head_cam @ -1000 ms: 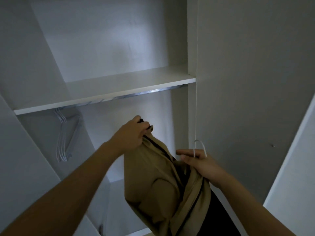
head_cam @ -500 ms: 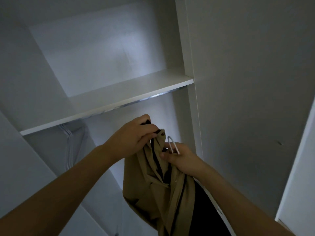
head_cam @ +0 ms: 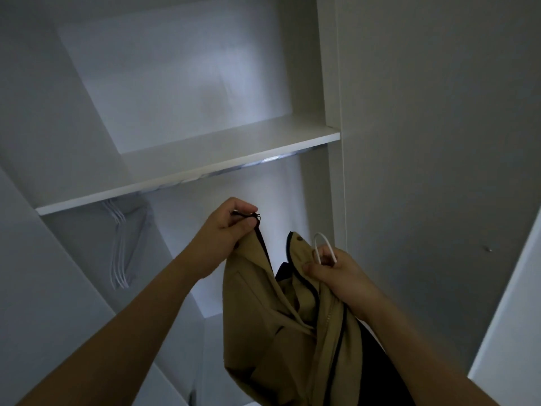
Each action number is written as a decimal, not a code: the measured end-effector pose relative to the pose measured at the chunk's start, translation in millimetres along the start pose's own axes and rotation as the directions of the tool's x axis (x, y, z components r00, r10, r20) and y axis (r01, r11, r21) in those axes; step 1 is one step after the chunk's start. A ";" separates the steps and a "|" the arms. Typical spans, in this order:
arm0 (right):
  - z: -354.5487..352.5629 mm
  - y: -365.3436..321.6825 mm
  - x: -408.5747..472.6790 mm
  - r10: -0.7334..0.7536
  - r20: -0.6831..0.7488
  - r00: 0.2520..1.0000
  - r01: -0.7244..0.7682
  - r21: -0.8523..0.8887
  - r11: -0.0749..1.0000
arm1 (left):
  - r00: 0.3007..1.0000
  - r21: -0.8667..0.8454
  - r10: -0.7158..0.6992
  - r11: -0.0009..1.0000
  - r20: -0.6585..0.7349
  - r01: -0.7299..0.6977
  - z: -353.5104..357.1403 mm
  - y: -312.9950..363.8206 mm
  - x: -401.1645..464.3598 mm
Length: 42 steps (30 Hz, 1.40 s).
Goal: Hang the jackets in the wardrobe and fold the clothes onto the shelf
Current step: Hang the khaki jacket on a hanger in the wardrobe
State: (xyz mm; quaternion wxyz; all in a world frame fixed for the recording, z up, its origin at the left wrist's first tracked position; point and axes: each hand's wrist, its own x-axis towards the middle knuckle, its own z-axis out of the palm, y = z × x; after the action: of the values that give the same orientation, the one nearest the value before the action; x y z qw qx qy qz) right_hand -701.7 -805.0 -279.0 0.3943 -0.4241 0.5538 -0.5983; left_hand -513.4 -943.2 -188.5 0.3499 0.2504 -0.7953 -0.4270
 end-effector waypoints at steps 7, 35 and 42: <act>-6.8 1.9 -14.0 0.036 0.008 0.999 -0.037 0.089 0.995 | 0.988 -0.365 -0.122 0.919 0.091 0.147 26.9 -17.4 -15.7; -8.3 -6.3 -24.9 0.021 0.170 0.985 -0.020 -0.005 1.000 | 0.972 -0.108 -0.095 0.987 0.214 0.121 66.1 -14.5 -28.5; -6.5 -6.9 -23.7 0.023 0.184 0.983 -0.024 0.000 1.000 | 0.971 -0.094 -0.117 0.986 0.210 0.139 67.8 -14.1 -29.2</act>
State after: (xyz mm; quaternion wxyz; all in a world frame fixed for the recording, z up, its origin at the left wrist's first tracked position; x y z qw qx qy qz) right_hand -700.1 -780.0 -274.0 0.4514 -0.4706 0.5192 -0.5524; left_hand -545.9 -895.9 -237.1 0.2515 0.2371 -0.7848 -0.5144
